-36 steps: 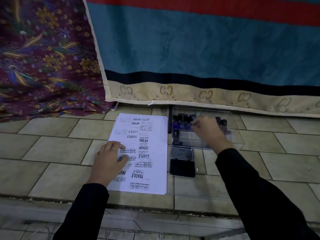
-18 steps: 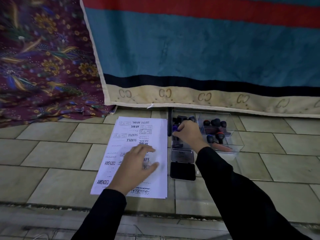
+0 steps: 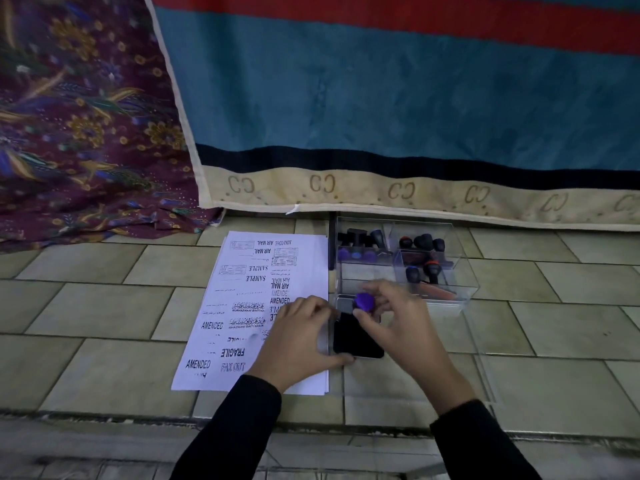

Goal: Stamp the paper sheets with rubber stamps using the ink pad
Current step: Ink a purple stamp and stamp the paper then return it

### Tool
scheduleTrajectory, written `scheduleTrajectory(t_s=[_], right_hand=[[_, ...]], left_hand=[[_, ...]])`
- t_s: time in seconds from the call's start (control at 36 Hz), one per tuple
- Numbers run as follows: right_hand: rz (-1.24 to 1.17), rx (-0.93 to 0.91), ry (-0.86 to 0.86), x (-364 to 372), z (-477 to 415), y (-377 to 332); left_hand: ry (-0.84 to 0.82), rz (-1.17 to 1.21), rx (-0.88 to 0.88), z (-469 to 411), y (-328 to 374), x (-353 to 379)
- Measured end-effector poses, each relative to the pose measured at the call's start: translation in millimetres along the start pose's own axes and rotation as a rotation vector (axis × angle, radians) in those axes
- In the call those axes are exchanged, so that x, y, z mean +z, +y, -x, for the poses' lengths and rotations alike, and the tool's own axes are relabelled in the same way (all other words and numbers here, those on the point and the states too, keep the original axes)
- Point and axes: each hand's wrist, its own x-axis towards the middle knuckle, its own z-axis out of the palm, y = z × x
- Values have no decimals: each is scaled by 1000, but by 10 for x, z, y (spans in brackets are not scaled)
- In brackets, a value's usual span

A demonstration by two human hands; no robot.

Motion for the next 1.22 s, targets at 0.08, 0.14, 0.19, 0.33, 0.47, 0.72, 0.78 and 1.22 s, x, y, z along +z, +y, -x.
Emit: scheduleTrajectory(t_s=[0.08,0.14,0.19,0.33,0.47,0.72,0.78,1.22], right_hand=[[73,-70,-32,33,114,50],[99,-86,-36,48,153,75],[109,-100,-38,61,174,82],[119,-110,-62,101,188,74],[156,-102,-68,137,209,36],[154,-79,-45,141,239,-38],[111,-94,-27,147,262,-101],[-28,-213,-253,538,481,-360]], left_hand=[[16,-4,-6,-11,9,5],[19,-5,-6,-9,16,2],[13,-4,-3,-2,20,-2],[5,7,-11,8,37,-15],[-3,20,-21,18,38,-10],[-4,331,-59,82,-92,-188],[107,410,-132,137,-165,-290],[218,-1,-370,277,-729,-203]])
